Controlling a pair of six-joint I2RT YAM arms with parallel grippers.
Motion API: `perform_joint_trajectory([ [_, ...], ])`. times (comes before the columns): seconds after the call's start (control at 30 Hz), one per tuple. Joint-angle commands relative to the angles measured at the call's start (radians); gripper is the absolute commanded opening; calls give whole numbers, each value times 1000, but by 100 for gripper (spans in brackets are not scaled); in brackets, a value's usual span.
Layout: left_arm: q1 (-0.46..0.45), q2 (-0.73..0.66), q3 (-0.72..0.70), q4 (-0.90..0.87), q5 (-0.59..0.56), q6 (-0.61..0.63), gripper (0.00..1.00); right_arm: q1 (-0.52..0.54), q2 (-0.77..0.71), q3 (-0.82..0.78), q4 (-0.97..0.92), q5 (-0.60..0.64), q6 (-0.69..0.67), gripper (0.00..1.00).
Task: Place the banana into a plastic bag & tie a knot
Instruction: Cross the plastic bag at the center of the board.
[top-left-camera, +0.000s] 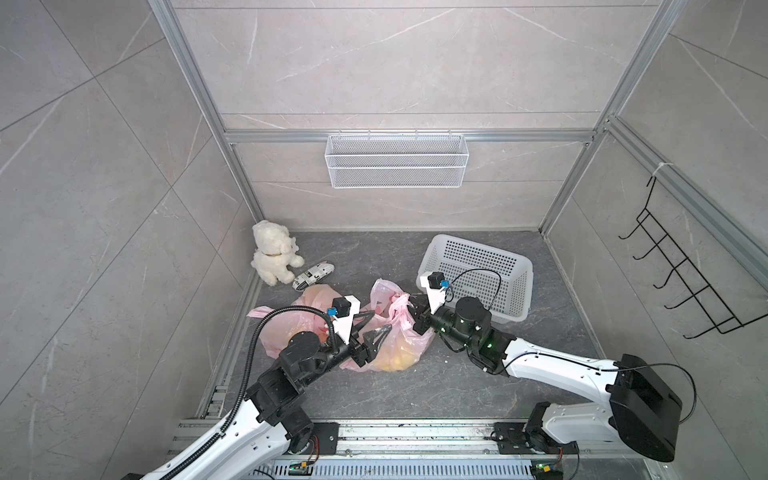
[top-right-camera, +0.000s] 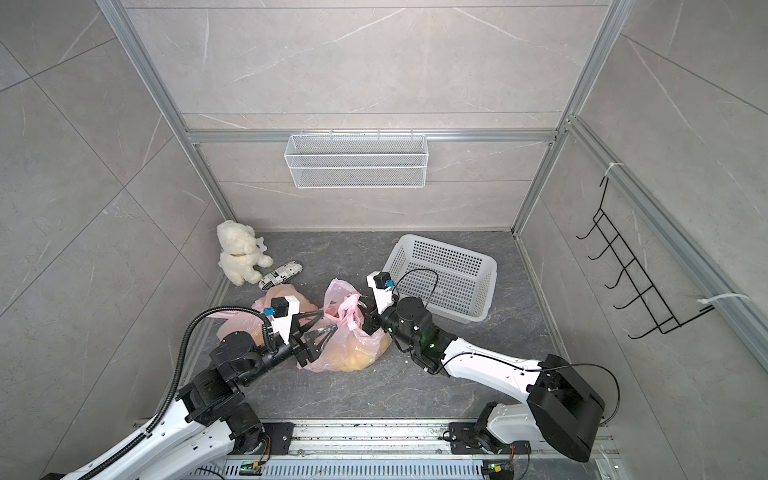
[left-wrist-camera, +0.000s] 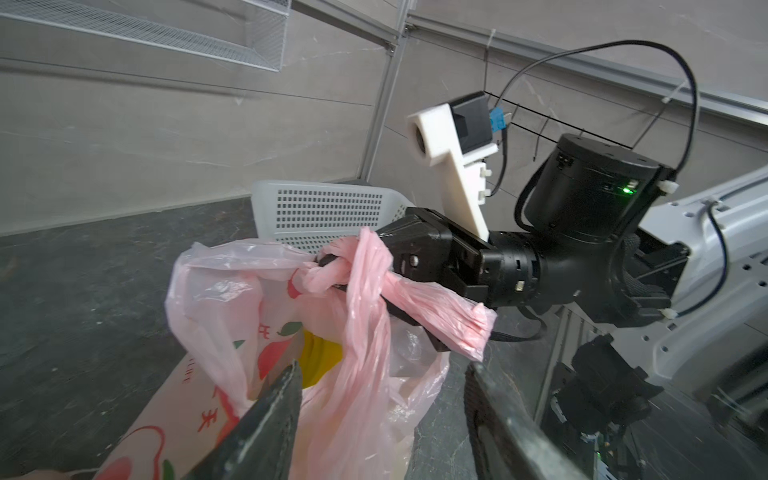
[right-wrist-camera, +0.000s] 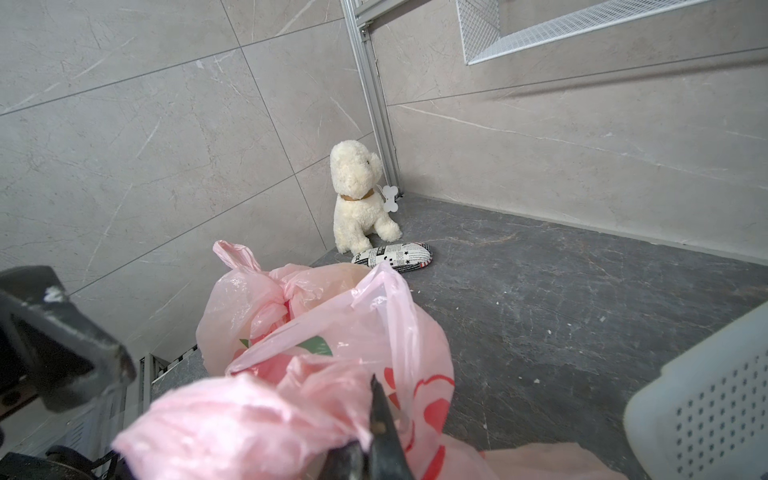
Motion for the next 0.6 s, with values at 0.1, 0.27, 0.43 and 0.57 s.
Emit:
perform_joint_trajectory([
  [0.1,30,141,179,-102,-151,142,61,-4,-2,5,31,-22,4,0],
  [0.27,36,274,201,-95,-18,196,52,-3,3,11,31,-34,15,0],
  [0.43,44,290,146,-46,-23,219,50,-3,1,15,25,-44,15,0],
  [0.57,85,291,122,-35,-13,225,48,-3,-2,17,15,-47,10,0],
])
